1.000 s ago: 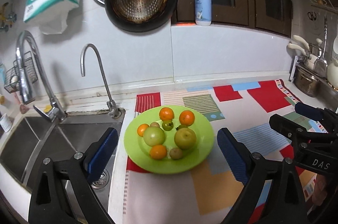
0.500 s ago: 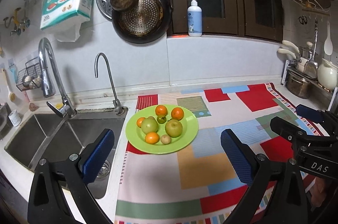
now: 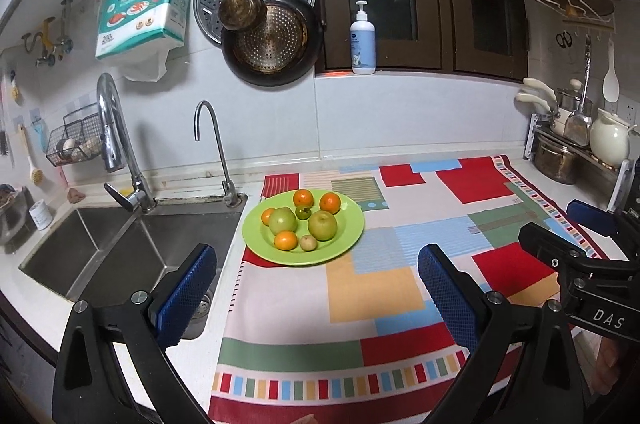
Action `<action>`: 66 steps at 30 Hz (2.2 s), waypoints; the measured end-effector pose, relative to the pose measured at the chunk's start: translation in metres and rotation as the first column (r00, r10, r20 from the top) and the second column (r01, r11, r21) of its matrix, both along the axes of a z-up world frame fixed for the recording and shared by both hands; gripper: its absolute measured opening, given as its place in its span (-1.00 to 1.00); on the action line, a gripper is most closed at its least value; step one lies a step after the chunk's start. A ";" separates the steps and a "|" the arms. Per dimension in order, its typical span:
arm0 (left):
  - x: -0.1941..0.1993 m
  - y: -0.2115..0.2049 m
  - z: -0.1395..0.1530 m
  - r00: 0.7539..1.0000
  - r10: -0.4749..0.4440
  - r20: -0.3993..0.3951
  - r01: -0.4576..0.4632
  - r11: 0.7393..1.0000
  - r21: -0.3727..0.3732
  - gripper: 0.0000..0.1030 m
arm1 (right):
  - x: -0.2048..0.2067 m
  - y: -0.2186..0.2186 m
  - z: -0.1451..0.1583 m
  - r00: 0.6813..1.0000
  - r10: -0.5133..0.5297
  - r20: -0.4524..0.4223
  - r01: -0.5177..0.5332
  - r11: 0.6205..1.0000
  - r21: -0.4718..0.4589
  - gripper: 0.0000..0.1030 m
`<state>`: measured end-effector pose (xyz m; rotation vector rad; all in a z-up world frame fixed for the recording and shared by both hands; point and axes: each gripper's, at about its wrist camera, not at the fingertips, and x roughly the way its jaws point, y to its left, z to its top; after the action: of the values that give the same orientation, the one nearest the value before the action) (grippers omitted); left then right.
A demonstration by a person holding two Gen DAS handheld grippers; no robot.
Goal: Organize fruits
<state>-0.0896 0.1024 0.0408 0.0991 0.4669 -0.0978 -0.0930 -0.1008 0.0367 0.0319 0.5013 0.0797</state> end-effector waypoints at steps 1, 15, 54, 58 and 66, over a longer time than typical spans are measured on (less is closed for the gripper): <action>-0.002 0.000 0.000 1.000 0.002 0.001 -0.002 1.000 0.000 0.99 | -0.004 -0.001 0.001 1.000 0.002 0.000 -0.002 1.000 0.001 0.67; -0.032 -0.009 0.005 1.000 0.000 0.022 0.000 1.000 0.005 0.99 | -0.032 -0.008 0.003 1.000 0.005 0.010 -0.005 1.000 0.004 0.67; -0.051 -0.025 0.010 0.999 -0.006 0.047 0.005 1.000 0.020 0.99 | -0.054 -0.031 0.007 1.000 -0.015 0.027 0.015 1.000 0.013 0.67; -0.051 -0.025 0.010 0.999 -0.007 0.045 0.006 1.000 0.020 0.99 | -0.054 -0.031 0.007 1.000 -0.015 0.027 0.015 1.000 0.012 0.67; -0.050 -0.024 0.009 0.999 -0.006 0.038 0.005 1.000 0.010 0.99 | -0.053 -0.032 0.006 1.000 -0.016 0.024 0.016 1.000 0.013 0.67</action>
<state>-0.1395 0.0784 0.0501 0.1121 0.4295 -0.0988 -0.1465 -0.1327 0.0426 0.0471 0.4767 0.0677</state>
